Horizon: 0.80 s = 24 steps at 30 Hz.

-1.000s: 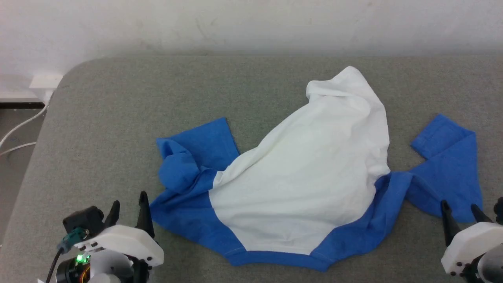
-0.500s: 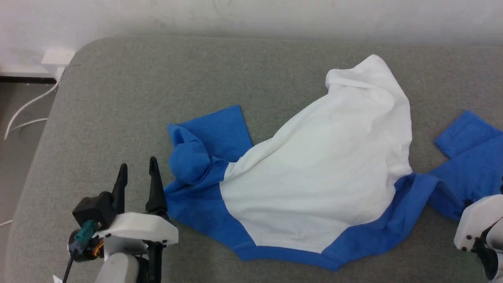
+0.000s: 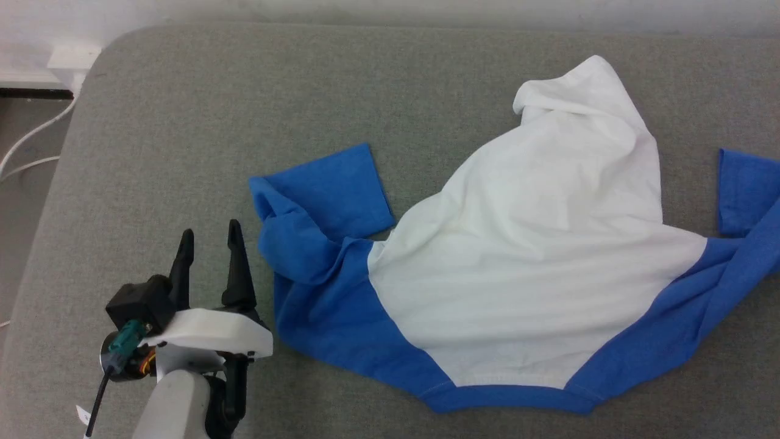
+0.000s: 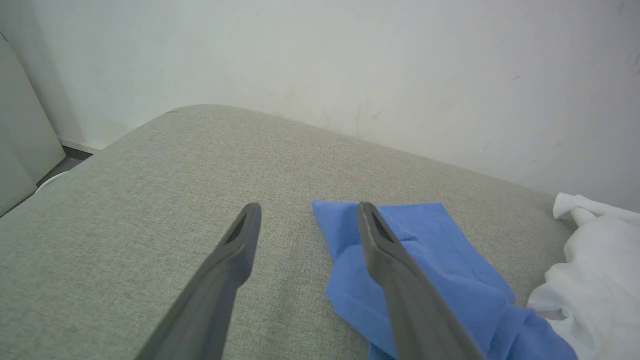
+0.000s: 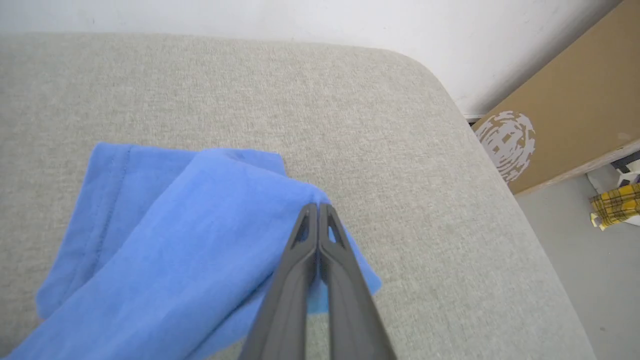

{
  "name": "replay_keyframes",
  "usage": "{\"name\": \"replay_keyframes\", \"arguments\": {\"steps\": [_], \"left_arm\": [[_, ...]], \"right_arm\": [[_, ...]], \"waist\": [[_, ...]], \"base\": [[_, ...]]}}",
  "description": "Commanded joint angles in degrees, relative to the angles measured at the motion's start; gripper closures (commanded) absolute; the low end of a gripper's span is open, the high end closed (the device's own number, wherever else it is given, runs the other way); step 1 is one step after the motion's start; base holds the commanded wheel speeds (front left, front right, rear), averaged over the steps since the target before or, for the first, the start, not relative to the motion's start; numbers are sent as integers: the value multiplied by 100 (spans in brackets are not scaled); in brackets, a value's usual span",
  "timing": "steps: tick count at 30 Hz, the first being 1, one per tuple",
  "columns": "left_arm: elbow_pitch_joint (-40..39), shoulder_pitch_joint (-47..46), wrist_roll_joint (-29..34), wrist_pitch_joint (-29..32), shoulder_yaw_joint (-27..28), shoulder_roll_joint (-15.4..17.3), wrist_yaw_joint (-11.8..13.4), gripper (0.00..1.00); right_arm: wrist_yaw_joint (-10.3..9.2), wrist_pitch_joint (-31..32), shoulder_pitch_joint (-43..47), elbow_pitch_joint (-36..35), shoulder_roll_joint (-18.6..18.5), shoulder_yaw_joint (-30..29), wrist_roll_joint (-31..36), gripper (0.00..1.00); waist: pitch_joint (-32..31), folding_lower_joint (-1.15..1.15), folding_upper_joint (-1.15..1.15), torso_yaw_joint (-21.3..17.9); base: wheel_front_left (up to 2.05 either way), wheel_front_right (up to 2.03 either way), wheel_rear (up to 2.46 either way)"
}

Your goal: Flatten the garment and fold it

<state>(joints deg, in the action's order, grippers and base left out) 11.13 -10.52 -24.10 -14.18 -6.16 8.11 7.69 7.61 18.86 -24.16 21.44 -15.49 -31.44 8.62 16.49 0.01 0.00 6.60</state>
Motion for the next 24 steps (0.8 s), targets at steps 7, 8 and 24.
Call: {"name": "replay_keyframes", "arguments": {"steps": [7, 8, 24], "left_arm": [[59, -134, 45, -12, -88, 26, -41, 0], [73, -124, 43, -6, -100, 24, -41, 0], [-380, 698, 3, 1500, -739, 281, -167, 0]], "right_arm": [[-12, -787, -488, 749, -85, 57, -137, 0], [-12, -943, -472, 737, -40, 33, -179, 0], [-12, -2232, 2401, -2137, 1251, 1539, -1305, 0]], "waist": [[56, -1, 0, -11], [8, -1, 0, -12], [-983, -1, 0, -200]], "base": [[0, 0, 0], [0, 0, 0], [0, 0, 0]]}}
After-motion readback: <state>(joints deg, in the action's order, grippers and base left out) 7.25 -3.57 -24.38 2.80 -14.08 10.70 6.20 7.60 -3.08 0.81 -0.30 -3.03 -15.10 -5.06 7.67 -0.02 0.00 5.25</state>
